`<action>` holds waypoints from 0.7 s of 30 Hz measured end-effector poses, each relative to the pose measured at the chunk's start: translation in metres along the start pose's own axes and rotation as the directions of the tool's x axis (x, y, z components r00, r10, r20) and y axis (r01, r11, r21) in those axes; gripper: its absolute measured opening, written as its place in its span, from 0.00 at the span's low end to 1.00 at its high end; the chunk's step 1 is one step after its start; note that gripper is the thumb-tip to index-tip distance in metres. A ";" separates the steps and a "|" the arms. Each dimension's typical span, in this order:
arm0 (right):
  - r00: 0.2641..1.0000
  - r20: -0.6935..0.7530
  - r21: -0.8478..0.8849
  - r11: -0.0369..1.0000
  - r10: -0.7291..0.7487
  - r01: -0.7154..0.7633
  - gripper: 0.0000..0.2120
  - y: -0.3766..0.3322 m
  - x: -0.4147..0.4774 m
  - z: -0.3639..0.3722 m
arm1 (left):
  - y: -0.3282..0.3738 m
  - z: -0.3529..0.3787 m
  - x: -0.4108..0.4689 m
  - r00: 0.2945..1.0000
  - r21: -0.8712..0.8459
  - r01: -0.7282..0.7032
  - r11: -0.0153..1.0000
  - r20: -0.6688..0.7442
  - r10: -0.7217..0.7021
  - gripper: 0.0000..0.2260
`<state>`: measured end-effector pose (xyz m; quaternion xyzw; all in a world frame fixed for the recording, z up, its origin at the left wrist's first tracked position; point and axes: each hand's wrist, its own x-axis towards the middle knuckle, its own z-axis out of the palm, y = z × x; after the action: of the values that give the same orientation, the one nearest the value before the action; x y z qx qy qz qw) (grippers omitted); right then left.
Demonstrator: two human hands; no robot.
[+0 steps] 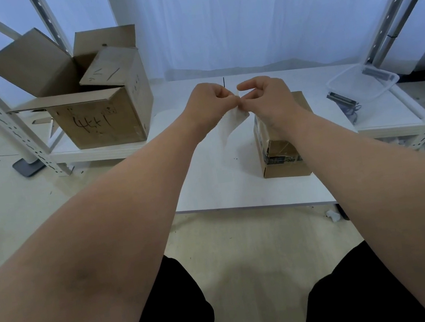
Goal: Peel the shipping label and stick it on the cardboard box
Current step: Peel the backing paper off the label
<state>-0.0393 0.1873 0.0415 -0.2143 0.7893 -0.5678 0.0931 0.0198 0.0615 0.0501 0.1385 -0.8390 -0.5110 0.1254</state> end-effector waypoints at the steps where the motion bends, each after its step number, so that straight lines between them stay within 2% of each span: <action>1: 1.000 -0.008 0.003 1.000 -0.009 0.009 0.18 0.000 0.000 0.000 | 0.000 0.000 0.000 1.000 -0.044 0.006 0.999 -0.002 -0.006 0.06; 5: 0.999 -0.013 0.001 0.999 -0.049 0.049 0.18 -0.003 -0.002 0.001 | -0.001 -0.002 0.001 1.000 -0.200 0.027 0.979 -0.005 -0.029 0.09; 12: 0.996 0.010 -0.025 0.996 -0.091 0.091 0.17 -0.006 -0.004 0.004 | -0.007 -0.004 0.004 0.996 -0.170 0.093 0.981 0.003 -0.094 0.12; 16: 0.996 0.001 -0.031 0.995 -0.092 0.092 0.17 -0.006 -0.004 0.004 | -0.007 -0.005 0.004 0.996 -0.157 0.084 0.984 0.020 -0.082 0.06; 21: 0.995 0.018 -0.040 0.995 -0.093 0.094 0.16 -0.006 -0.004 0.004 | -0.005 -0.004 0.002 0.998 -0.113 0.061 0.992 0.009 -0.060 0.07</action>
<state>-0.0331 0.1840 0.0455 -0.2575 0.7892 -0.5534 0.0683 0.0195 0.0551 0.0473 0.1550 -0.8045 -0.5617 0.1151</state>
